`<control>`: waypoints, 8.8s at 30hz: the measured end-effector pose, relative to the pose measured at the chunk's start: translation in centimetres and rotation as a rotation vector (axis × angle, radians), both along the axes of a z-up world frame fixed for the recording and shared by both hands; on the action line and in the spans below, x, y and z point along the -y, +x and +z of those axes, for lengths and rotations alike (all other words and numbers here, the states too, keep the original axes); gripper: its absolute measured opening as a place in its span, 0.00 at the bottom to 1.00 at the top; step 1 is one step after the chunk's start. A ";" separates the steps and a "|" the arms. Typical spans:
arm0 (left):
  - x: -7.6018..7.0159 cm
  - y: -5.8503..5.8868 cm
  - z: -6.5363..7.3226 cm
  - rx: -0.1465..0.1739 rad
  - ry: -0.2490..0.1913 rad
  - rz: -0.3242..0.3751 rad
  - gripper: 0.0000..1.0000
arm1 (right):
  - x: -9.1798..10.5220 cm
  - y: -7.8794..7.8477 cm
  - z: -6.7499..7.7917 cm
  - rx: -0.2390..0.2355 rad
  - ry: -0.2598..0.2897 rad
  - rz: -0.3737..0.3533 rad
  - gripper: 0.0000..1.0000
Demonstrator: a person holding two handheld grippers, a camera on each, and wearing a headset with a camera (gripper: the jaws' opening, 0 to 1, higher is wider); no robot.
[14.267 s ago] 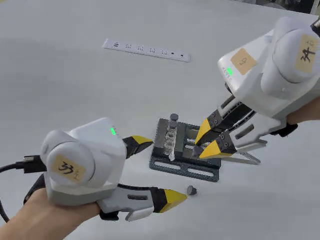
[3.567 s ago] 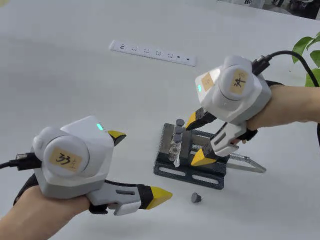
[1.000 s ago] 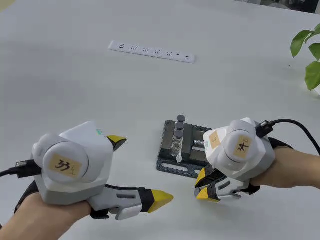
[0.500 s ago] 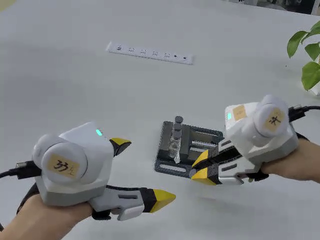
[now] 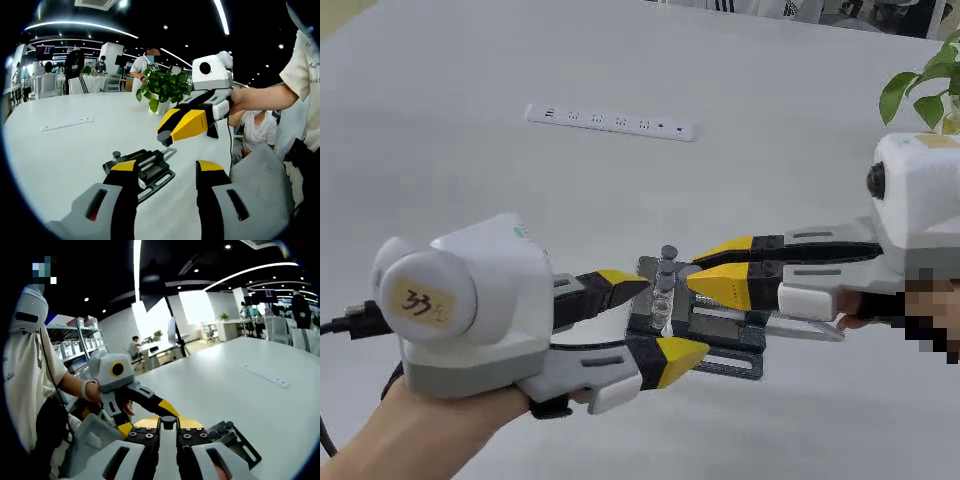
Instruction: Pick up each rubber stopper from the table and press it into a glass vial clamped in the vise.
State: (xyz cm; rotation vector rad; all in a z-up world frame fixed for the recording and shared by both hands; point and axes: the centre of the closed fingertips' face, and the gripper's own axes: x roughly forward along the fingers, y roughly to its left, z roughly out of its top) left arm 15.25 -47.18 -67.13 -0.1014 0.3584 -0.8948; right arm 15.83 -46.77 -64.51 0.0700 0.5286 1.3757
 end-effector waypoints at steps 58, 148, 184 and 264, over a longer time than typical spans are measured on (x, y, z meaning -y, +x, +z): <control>1.7 -2.7 5.8 -0.013 -0.388 -0.173 0.05 | 1.0 -4.3 4.1 -0.150 0.374 0.163 0.07; 2.0 -3.7 -3.8 0.128 0.309 -0.277 0.05 | 1.3 -5.4 -6.2 0.362 -0.551 0.597 0.07; -2.6 -0.8 -7.2 -0.018 0.261 0.007 0.99 | 1.7 -2.6 -7.8 0.389 -0.626 0.620 0.07; -4.6 -1.3 -9.3 -0.089 0.247 0.072 0.90 | -0.9 3.4 -12.4 0.656 -0.923 1.065 0.06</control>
